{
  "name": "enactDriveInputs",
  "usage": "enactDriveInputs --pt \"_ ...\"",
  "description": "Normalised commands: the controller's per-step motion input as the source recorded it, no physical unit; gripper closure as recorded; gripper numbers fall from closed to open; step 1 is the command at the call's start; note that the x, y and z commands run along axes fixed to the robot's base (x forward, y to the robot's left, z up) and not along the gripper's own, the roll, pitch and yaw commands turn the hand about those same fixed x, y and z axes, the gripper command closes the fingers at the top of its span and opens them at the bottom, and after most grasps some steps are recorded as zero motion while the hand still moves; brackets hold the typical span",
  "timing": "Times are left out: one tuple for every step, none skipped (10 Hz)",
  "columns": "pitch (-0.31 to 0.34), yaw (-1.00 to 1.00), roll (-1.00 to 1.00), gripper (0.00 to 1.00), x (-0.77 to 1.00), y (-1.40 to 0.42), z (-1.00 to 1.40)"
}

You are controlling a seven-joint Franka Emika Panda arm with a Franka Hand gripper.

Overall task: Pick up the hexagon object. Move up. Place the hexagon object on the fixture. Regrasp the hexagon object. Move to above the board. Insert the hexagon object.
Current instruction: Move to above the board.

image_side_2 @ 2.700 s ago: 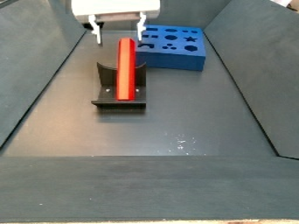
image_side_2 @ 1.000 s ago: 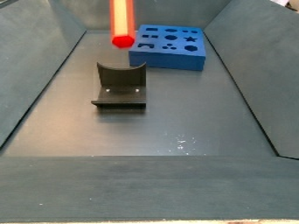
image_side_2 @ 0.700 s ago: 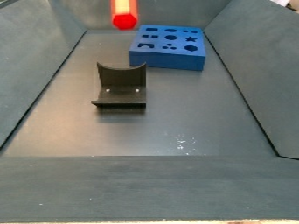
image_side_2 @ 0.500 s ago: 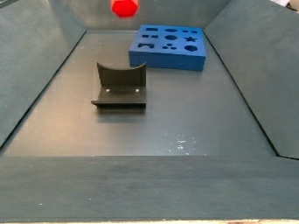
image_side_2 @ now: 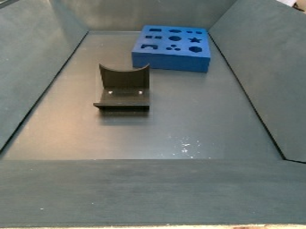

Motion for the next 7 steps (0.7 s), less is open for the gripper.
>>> enactDriveInputs --pt "-0.033 -0.04 -1.0 1.0 -0.47 -1.0 -0.02" --pt "-0.037 -0.04 -1.0 1.0 -0.5 -1.0 -0.04" --pt "-0.044 -0.04 -1.0 1.0 -0.52 -1.0 -0.04" --pt "-0.049 -0.04 -1.0 1.0 -0.54 -1.0 -0.04" --pt "-0.054 -0.03 -1.0 1.0 -0.59 -1.0 -0.04" --pt "-0.058 -0.04 -1.0 1.0 -0.53 -0.88 -0.03" --pt "-0.069 -0.04 -1.0 1.0 -0.33 -0.45 -0.02"
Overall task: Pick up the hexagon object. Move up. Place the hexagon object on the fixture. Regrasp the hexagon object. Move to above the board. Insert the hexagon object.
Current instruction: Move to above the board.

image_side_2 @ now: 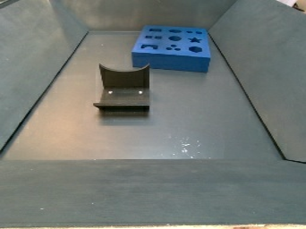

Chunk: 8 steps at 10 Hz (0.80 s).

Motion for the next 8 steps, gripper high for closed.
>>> enactDriveInputs --pt "-0.068 -0.04 -1.0 1.0 -0.19 -0.17 -0.01" --pt "-0.08 -0.04 -1.0 1.0 -0.15 -0.08 0.0" --pt "-0.096 -0.04 -1.0 1.0 -0.14 -0.04 0.0" --pt "-0.128 -0.04 -0.97 1.0 -0.12 0.0 0.0" --pt "-0.114 -0.02 -0.68 1.0 -0.1 0.03 0.0" --pt "-0.098 -0.01 -0.49 1.0 -0.09 0.03 0.0" --pt "-0.088 -0.01 -0.37 1.0 -0.07 0.02 0.0" --pt "-0.058 -0.01 -0.23 1.0 -0.05 0.02 0.0"
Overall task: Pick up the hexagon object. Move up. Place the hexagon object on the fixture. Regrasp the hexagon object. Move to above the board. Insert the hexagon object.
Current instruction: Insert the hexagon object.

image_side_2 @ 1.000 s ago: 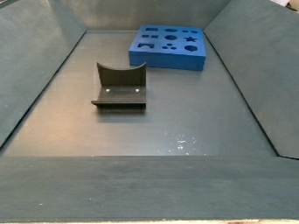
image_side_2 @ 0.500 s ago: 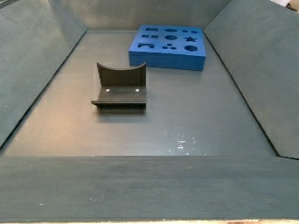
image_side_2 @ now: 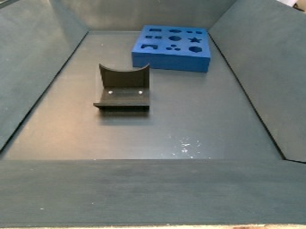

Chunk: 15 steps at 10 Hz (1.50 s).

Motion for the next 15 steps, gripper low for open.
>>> enactDriveInputs --pt "-0.114 -0.02 -0.13 1.0 -0.39 0.74 -0.3" --pt "-0.106 0.0 -0.15 1.0 -0.46 0.89 -0.24" --pt "-0.119 0.0 -0.15 1.0 -0.45 0.91 -0.14" --pt "-0.056 0.0 -0.13 1.0 -0.1 0.71 -0.16" --pt "0.0 0.0 0.01 1.0 0.0 0.0 0.0" --pt "-0.044 -0.23 -0.09 1.0 -0.62 0.55 -0.49" --pt "-0.137 -0.11 -0.21 1.0 -0.86 0.57 -0.64" --pt "-0.143 -0.14 -0.19 1.0 -0.87 0.54 -0.65" --pt "-0.1 -0.71 -0.08 1.0 -0.44 0.09 -0.68" --pt "-0.14 -1.0 -0.02 1.0 0.0 0.0 -0.67" --pt "-0.11 -1.0 -0.03 1.0 0.0 0.0 -0.65" --pt "0.0 0.0 -0.02 1.0 0.0 0.0 0.0" --pt "-0.019 -0.02 0.0 1.0 -0.07 0.0 -0.39" --pt "-0.123 -0.4 -0.11 1.0 -0.65 -0.23 -0.74" --pt "-0.15 -0.35 -0.13 1.0 -0.66 -0.21 -0.62"
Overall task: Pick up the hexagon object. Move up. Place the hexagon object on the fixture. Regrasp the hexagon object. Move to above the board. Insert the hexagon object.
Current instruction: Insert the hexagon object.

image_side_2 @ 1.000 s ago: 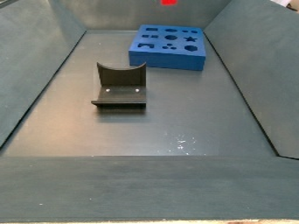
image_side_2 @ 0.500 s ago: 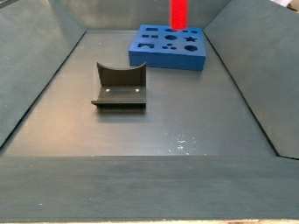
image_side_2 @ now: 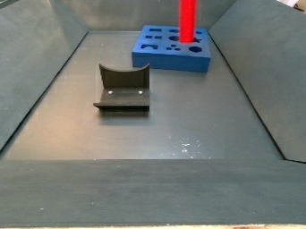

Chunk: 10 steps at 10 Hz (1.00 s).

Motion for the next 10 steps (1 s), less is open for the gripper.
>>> enactDriveInputs --pt "0.0 0.0 0.0 1.0 0.0 0.0 -0.04" --pt "-0.024 -0.46 -0.05 1.0 -0.7 0.0 -0.25" --pt "-0.037 -0.54 -0.05 1.0 -0.65 0.0 -0.26" --pt "-0.003 -0.09 -0.02 1.0 -0.02 0.0 0.0" --pt "0.0 -0.01 0.0 1.0 -0.08 0.0 -0.08" --pt "-0.003 -0.69 -0.01 1.0 -0.43 0.0 -0.27" --pt "0.0 -0.69 -0.01 1.0 -0.27 -0.11 -0.29" --pt "-0.053 -0.08 -0.06 1.0 0.11 0.0 -0.15" --pt "-0.09 -0.41 -0.15 1.0 0.0 -0.13 -0.3" --pt "-0.276 -0.75 -0.35 1.0 -0.13 -0.09 -0.16"
